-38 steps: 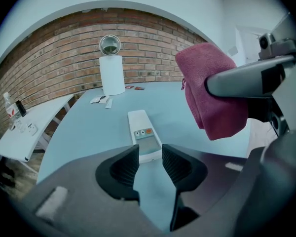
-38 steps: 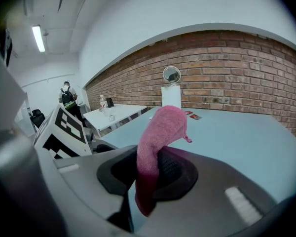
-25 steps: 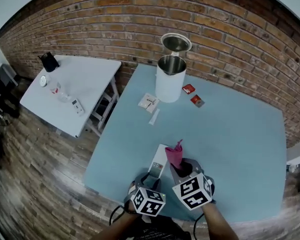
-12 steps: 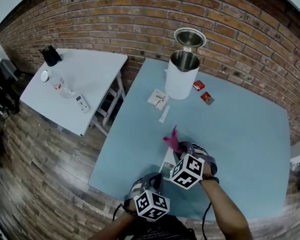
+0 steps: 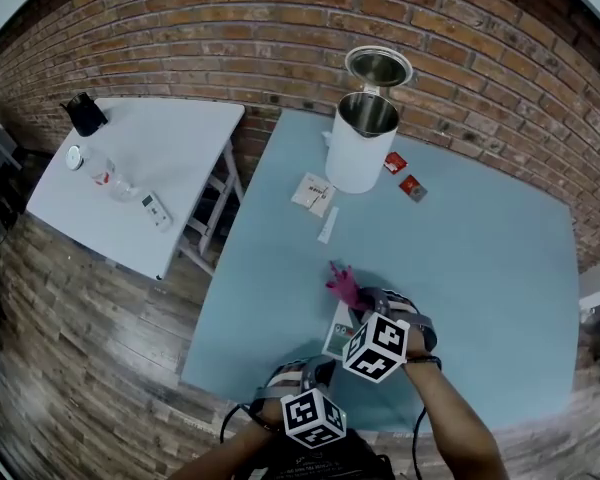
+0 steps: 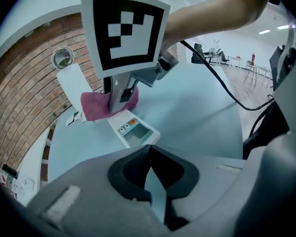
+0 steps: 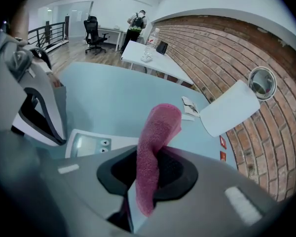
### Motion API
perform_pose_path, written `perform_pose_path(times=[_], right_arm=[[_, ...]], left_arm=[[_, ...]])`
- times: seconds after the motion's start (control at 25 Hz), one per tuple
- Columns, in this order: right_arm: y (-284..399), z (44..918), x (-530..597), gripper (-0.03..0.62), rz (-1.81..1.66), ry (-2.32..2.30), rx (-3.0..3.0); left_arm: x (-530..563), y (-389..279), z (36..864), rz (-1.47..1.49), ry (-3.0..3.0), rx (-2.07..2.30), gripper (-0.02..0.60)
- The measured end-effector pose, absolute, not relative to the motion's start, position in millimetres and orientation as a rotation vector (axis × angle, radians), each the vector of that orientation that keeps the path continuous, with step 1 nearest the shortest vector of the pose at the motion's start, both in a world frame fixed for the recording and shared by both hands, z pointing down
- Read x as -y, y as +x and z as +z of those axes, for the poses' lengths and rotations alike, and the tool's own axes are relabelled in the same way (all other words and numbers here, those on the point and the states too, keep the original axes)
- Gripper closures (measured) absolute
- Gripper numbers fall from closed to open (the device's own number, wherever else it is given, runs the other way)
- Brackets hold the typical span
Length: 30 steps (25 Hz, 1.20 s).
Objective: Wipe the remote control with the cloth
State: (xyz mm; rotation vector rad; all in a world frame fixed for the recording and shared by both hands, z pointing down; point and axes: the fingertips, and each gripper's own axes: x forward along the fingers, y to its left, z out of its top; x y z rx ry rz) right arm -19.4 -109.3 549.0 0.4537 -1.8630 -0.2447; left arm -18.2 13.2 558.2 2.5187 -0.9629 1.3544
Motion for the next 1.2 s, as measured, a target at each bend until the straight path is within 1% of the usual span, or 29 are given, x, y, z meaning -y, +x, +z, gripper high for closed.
perform_pose_path(times=[0.76,1.2], right_arm=[[-29.4,546.9,31.6,0.517,-0.090,0.256,1.965],[-41.4,532.8,-13.7,0.517,0.209,0.201,2.146]], left_arm=[[-15.0,-21.2,571.1,1.354,2.467,0.973,0.577],[-14.9,-22.8,570.2,1.342,2.448,0.979,0.575]])
